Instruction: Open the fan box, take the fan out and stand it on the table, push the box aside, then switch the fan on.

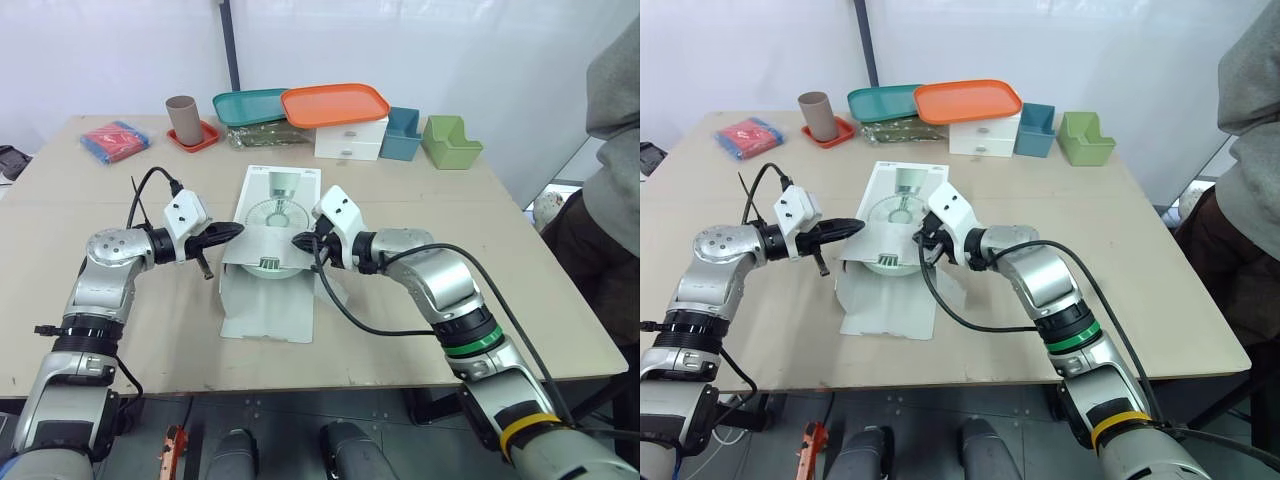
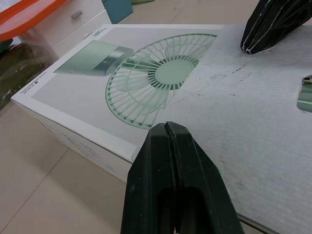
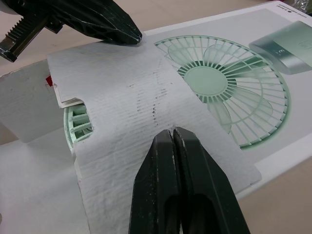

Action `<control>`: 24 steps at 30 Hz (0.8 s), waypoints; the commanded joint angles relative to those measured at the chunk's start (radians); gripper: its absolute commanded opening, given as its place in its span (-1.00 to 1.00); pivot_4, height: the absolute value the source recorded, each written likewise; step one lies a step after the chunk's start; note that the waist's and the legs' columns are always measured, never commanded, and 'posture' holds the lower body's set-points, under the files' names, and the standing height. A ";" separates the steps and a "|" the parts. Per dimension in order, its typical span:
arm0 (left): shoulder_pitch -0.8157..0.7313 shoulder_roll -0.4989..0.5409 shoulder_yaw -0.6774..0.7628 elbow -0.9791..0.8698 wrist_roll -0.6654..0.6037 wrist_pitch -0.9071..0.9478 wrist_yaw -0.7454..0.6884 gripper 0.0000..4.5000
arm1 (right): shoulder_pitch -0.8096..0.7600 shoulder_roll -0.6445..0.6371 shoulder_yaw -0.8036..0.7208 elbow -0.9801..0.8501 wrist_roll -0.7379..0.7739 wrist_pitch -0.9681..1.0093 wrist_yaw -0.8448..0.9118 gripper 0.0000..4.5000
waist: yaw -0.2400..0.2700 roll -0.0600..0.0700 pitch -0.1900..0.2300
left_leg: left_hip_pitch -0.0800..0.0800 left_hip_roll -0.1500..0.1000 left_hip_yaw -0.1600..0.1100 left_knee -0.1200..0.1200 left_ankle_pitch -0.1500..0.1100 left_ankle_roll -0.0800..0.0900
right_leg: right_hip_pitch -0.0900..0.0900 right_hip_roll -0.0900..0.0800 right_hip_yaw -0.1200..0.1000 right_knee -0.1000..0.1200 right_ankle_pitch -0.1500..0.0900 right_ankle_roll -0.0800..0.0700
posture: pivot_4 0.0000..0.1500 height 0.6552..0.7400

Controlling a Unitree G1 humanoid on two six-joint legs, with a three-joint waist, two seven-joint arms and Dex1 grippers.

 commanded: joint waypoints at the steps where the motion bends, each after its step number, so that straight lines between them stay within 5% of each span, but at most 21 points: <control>1: 0.024 0.022 0.012 -0.081 -0.033 0.044 -0.023 -1.00 | -0.002 -0.003 0.006 0.013 -0.024 -0.012 0.005 -0.99 | -0.001 0.000 0.000 | 0.000 0.000 0.000 0.000 0.000 0.000 | 0.000 0.000 0.000 0.000 0.000 0.000 | 1.00 1.00; 12: 0.134 0.098 0.012 -0.444 -0.214 0.316 -0.151 -1.00 | -0.007 0.013 0.001 0.033 -0.039 -0.025 0.009 -0.99 | -0.002 0.000 0.000 | 0.000 0.000 0.000 0.000 0.000 0.000 | 0.000 0.000 0.000 0.000 0.000 0.000 | 1.00 1.00; 24: 0.302 0.366 -0.070 -0.605 -0.114 0.345 -0.287 -1.00 | -0.019 0.034 0.003 0.070 -0.055 -0.065 0.019 -0.99 | -0.007 0.000 0.000 | 0.001 0.001 0.000 -0.003 0.000 0.000 | -0.001 0.000 -0.001 0.000 -0.004 -0.008 | 1.00 1.00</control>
